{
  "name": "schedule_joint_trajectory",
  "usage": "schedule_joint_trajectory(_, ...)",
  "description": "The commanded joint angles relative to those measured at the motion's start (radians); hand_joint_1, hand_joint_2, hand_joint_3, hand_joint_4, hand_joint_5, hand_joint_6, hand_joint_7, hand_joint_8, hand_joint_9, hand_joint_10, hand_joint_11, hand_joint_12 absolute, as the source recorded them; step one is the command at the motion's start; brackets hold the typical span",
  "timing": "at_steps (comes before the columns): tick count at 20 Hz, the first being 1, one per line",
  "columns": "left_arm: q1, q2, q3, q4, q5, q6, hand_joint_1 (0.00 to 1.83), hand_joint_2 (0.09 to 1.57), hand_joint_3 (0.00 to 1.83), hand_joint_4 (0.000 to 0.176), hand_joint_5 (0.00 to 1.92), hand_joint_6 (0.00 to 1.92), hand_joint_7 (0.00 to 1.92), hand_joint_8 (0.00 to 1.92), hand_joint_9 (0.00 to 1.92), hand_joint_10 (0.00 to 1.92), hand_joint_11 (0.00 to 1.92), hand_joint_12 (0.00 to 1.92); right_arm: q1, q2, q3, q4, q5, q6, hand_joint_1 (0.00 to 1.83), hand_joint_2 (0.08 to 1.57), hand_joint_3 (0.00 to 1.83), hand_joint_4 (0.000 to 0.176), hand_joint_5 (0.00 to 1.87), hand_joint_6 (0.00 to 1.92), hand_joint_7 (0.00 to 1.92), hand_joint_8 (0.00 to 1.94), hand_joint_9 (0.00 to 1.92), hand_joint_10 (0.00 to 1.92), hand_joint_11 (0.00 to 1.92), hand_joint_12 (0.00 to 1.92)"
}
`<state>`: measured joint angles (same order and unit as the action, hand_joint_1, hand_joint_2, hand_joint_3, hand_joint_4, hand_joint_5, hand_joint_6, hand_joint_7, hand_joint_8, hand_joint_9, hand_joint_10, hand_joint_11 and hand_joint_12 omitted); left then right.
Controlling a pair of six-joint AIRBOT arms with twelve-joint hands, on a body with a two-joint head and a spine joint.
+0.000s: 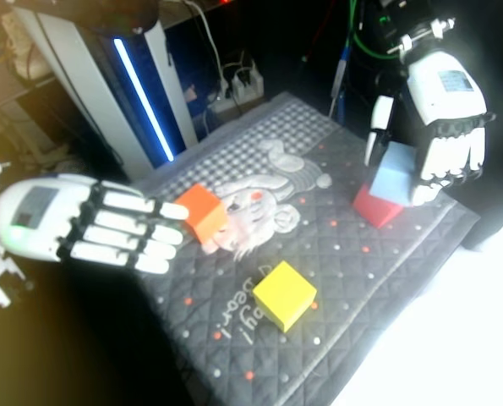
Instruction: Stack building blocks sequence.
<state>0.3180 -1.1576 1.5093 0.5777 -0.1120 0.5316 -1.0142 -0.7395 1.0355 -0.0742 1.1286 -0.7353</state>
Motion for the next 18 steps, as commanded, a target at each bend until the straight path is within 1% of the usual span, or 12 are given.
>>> schedule_joint_trajectory(1,-0.01,-0.005,0.0,-0.001,-0.084,0.002,1.01,0.9,0.0,0.0,0.64,0.0,0.72,0.0,0.67,0.44,0.44,1.35,0.006,0.006,0.006,0.032,0.118,0.003,0.3,1.31,0.0,0.081,0.25,0.01,0.24,0.0,0.21,0.0,0.14,0.09)
schedule_joint_trajectory(5,-0.012,0.004,-0.013,-0.001,-0.103,0.002,1.02,0.88,0.0,0.0,0.58,0.0,0.67,0.0,0.75,0.13,0.46,1.1,0.006,0.006,0.006,0.033,0.118,0.003,0.29,1.31,0.0,0.109,0.25,0.0,0.25,0.0,0.23,0.01,0.14,0.09)
schedule_joint_trajectory(6,-0.017,0.015,-0.028,0.0,-0.117,0.002,1.03,0.88,0.0,0.0,0.57,0.0,0.67,0.0,0.79,0.1,0.49,1.13,0.006,0.006,0.006,0.033,0.118,0.003,0.27,1.31,0.0,0.112,0.25,0.0,0.25,0.0,0.23,0.01,0.13,0.08)
schedule_joint_trajectory(8,-0.023,0.032,-0.05,0.0,-0.137,0.002,0.93,0.83,0.0,0.045,0.42,0.0,0.51,0.0,0.63,0.01,0.3,1.15,0.006,0.006,0.006,0.033,0.118,0.003,0.3,1.3,0.0,0.121,0.26,0.0,0.26,0.0,0.22,0.0,0.11,0.07)
schedule_joint_trajectory(9,-0.026,0.055,-0.08,0.008,-0.165,0.002,0.81,0.77,0.0,0.134,0.18,0.0,0.18,0.0,0.2,0.0,0.01,1.07,0.006,0.006,0.006,0.034,0.118,0.003,0.3,1.3,0.0,0.101,0.27,0.01,0.26,0.0,0.22,0.0,0.11,0.07)
schedule_joint_trajectory(10,-0.029,0.06,-0.086,0.012,-0.17,0.002,0.81,0.77,0.0,0.134,0.18,0.0,0.18,0.0,0.2,0.0,0.01,1.07,0.006,0.006,0.005,0.034,0.118,0.003,0.3,1.3,0.0,0.101,0.27,0.01,0.26,0.0,0.22,0.0,0.11,0.07)
schedule_joint_trajectory(11,-0.035,0.073,-0.104,0.027,-0.18,0.002,0.74,0.76,0.0,0.174,0.01,0.0,0.01,0.0,0.02,0.0,0.0,0.96,0.006,0.006,0.004,0.035,0.118,0.003,0.3,1.31,0.0,0.105,0.28,0.01,0.27,0.01,0.23,0.01,0.14,0.08)
schedule_joint_trajectory(13,-0.046,0.086,-0.124,0.044,-0.187,0.008,0.72,0.77,0.0,0.176,0.0,0.0,0.0,0.0,0.0,0.0,0.0,0.68,0.006,0.006,0.003,0.036,0.118,0.003,0.32,1.31,0.0,0.103,0.3,0.01,0.3,0.01,0.27,0.01,0.19,0.1)
schedule_joint_trajectory(14,-0.048,0.092,-0.131,0.045,-0.19,0.014,0.72,0.77,0.0,0.176,0.0,0.0,0.0,0.0,0.0,0.0,0.0,0.68,0.006,0.006,0.003,0.036,0.118,0.003,0.32,1.31,0.0,0.103,0.3,0.01,0.3,0.01,0.27,0.01,0.19,0.1)
schedule_joint_trajectory(15,-0.052,0.107,-0.146,0.044,-0.204,0.022,0.69,0.77,0.0,0.176,0.0,0.0,0.0,0.0,0.0,0.0,0.0,0.56,0.006,0.006,0.002,0.037,0.118,0.003,0.33,1.32,0.0,0.093,0.3,0.01,0.3,0.01,0.27,0.01,0.18,0.1)
schedule_joint_trajectory(16,-0.052,0.128,-0.167,0.029,-0.221,0.039,0.58,0.75,0.0,0.176,0.0,0.0,0.0,0.0,0.0,0.0,0.0,0.15,0.006,0.006,0.002,0.037,0.118,0.003,0.33,1.32,0.0,0.104,0.3,0.0,0.29,0.0,0.27,0.01,0.19,0.09)
schedule_joint_trajectory(18,-0.052,0.208,-0.249,-0.018,-0.273,0.112,0.56,0.74,0.0,0.176,0.0,0.0,0.0,0.0,0.0,0.0,0.0,0.03,0.006,0.01,-0.003,0.037,0.12,0.003,0.34,1.31,0.0,0.102,0.31,0.0,0.3,0.0,0.28,0.01,0.19,0.09)
